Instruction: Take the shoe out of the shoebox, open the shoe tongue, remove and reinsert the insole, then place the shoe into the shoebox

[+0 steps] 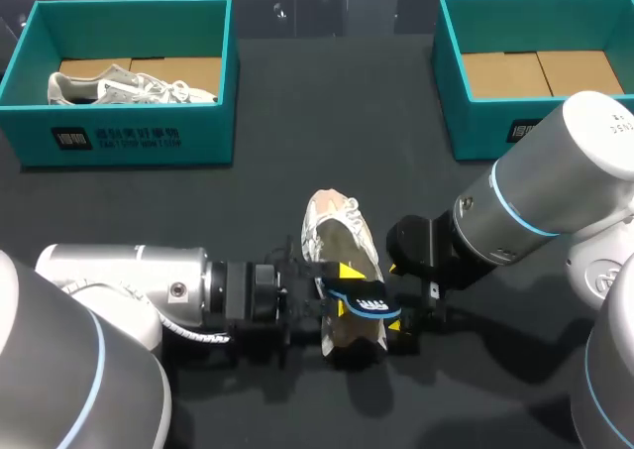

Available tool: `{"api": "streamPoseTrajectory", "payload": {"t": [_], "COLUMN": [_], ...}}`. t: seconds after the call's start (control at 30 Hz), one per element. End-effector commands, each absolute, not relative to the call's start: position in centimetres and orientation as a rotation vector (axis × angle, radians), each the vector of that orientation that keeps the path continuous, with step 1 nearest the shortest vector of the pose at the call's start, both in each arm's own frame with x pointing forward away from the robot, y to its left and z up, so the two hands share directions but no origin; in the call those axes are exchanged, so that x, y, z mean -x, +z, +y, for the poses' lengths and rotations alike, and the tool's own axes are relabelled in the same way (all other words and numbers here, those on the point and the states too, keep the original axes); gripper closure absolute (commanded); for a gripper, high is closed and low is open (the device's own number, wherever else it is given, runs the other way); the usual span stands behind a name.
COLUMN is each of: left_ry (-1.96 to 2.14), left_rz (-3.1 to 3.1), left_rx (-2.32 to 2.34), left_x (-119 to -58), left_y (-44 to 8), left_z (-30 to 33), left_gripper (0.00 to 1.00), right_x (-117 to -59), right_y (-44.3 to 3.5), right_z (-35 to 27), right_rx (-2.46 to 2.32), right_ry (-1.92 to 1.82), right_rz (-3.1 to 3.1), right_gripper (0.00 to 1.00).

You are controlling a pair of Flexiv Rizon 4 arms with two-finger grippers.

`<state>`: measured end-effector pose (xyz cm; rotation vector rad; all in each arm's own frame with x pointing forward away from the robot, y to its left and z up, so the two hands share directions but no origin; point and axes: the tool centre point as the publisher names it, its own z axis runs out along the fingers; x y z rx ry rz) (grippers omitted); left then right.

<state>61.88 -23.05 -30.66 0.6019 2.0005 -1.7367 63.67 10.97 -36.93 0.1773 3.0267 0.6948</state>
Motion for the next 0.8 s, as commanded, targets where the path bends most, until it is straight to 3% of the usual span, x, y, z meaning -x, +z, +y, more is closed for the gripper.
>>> {"api": "streamPoseTrajectory", "payload": {"t": [0.03,0.07,0.8], "left_ry": [-1.728,-1.721,-1.626], "left_rz": [2.005,2.003,2.055], "left_rx": [-0.607,-0.613,-0.596], "left_x": [-61.6,-61.6,-64.9], "left_y": [-30.6,-30.7,-34.7], "left_z": [-23.5,-23.6,-23.0], "left_gripper": [0.87,1.00,1.00], "right_x": [-63.5,-63.5,-63.5], "right_y": [-36.9,-36.9,-36.9], "right_z": [10.9,10.9,10.9], "right_rx": [-0.178,-0.178,-0.178], "right_ry": [0.695,0.695,0.695], "right_rz": [3.025,3.025,3.025], "right_gripper": [0.00,0.00,0.00]}}
